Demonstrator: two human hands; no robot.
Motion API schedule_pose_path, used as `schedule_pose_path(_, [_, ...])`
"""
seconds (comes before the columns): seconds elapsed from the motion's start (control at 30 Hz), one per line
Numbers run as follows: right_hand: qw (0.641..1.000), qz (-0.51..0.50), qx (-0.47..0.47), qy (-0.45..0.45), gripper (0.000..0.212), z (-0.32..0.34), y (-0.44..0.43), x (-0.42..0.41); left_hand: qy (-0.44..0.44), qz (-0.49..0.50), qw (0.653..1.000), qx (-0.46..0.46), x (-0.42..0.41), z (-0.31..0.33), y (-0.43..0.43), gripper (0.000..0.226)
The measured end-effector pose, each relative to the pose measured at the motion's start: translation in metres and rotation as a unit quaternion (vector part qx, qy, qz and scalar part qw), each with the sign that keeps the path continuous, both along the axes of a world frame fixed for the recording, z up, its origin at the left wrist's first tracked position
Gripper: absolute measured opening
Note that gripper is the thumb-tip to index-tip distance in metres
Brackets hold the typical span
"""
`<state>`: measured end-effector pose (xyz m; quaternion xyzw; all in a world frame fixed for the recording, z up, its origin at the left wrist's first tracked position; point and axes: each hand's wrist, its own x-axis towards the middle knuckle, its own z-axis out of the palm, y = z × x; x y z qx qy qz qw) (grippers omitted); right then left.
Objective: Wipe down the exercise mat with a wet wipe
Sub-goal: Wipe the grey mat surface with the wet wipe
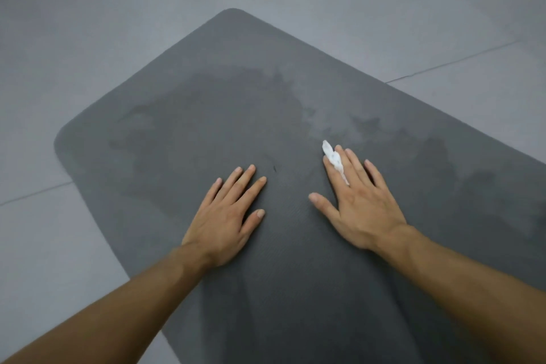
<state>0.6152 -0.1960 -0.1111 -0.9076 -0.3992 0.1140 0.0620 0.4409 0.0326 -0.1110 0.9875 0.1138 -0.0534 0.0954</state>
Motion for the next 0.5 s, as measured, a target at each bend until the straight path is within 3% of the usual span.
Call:
schedule_pose_path(0.1, [1.000,-0.021,0.011,0.014,0.091,0.000,0.006,0.023,-0.004,-0.010,1.000,0.003,0.016,-0.003,0.007,0.065])
schedule_pose_path(0.3, [0.992,0.123,0.016,-0.002,0.090,-0.004,0.014,0.011,-0.018,-0.001,1.000,-0.003,0.069,-0.004,0.023,0.069])
schedule_pose_path(0.5, [0.999,0.027,0.012,-0.018,0.093,-0.005,0.039,0.072,-0.011,-0.007,1.000,0.005,0.118,-0.006,0.034,0.069])
